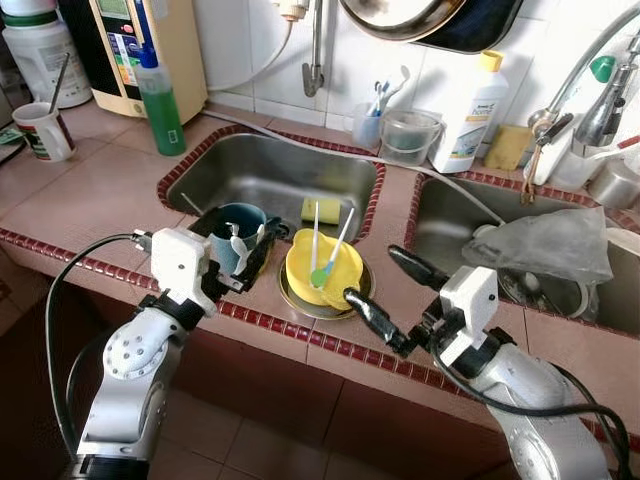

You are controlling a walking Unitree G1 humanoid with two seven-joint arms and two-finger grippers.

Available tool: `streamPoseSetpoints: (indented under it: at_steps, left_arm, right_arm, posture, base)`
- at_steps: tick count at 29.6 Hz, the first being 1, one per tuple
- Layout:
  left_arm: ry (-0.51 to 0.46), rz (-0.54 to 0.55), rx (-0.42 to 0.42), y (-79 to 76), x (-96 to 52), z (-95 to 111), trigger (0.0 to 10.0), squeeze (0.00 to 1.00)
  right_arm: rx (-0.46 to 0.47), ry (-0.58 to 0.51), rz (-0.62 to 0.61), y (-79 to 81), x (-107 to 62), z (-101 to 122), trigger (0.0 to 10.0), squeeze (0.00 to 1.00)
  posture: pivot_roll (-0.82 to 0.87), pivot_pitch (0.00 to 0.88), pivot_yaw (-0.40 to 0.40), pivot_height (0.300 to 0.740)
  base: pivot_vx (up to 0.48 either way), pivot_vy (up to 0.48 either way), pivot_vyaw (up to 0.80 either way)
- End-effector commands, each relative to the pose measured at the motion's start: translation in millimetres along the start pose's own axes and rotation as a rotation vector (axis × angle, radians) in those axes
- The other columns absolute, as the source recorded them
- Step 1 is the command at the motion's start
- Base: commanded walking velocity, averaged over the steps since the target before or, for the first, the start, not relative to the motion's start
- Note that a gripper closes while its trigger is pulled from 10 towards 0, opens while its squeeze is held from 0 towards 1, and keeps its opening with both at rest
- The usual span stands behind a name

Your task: Kitchen organization

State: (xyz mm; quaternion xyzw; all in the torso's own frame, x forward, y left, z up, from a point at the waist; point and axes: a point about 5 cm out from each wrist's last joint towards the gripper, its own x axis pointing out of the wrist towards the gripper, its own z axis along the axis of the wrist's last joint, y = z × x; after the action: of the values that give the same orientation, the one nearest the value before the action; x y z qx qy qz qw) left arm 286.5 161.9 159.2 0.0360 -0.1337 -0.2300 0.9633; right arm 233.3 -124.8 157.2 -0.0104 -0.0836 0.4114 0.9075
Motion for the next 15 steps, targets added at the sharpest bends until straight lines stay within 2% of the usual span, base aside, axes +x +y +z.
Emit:
streamPoseSetpoints:
  at_steps: [1,8,9,10,11,12,13,14,15]
  left_arm:
    - [0.003,-0.017,0.016,1.8,1.6,0.7,10.0,0.00]
    - [0.007,-0.054,0.009,2.1,0.4,-2.2,10.0,0.00]
    - [0.007,-0.054,0.005,2.1,0.4,-2.4,9.0,0.00]
    - [0.006,-0.057,-0.005,1.9,0.4,-2.7,4.7,0.00]
    - [0.006,-0.062,-0.009,1.6,0.4,-2.8,3.6,0.00]
    - [0.005,-0.064,-0.008,1.4,0.3,-2.8,3.0,0.00]
    - [0.004,-0.066,-0.005,1.4,0.3,-2.7,3.0,0.00]
    - [-0.002,-0.070,-0.012,0.8,0.0,-2.5,0.0,0.00]
    - [-0.011,-0.079,-0.031,-0.3,-0.5,-2.0,0.0,0.00]
  right_arm:
    - [0.000,-0.006,0.015,2.2,0.2,4.4,10.0,0.00]
    - [0.008,0.027,0.014,5.0,-3.6,6.1,10.0,0.00]
    - [0.010,0.028,0.015,5.0,-3.6,6.2,10.0,0.00]
    - [0.012,0.029,0.016,5.1,-3.5,6.1,10.0,0.00]
    - [0.012,0.031,0.017,5.1,-3.4,6.1,10.0,0.00]
    - [0.010,0.033,0.018,5.0,-3.3,6.1,10.0,0.00]
    - [0.008,0.034,0.019,4.9,-3.2,6.1,10.0,0.00]
    - [0.005,0.041,0.021,4.9,-3.2,5.6,10.0,0.00]
    - [-0.003,0.052,0.025,4.9,-3.1,4.8,10.0,0.00]
  posture:
    - [-0.05,0.038,-0.011,0.740]
    - [-0.06,0.039,-0.010,0.740]
    - [-0.06,0.039,-0.010,0.740]
    - [-0.06,0.040,-0.011,0.740]
    - [-0.06,0.040,-0.011,0.740]
    - [-0.06,0.040,-0.012,0.740]
    - [-0.06,0.040,-0.012,0.740]
    - [-0.06,0.042,-0.013,0.740]
    - [-0.06,0.044,-0.012,0.740]
  base:
    - [0.000,0.000,0.00]
    - [0.000,0.000,0.00]
    - [0.000,0.000,0.00]
    - [0.000,0.000,0.00]
    - [0.000,0.000,0.00]
    - [0.000,0.000,0.00]
    - [0.000,0.000,0.00]
    - [0.000,0.000,0.00]
    - [0.000,0.000,0.00]
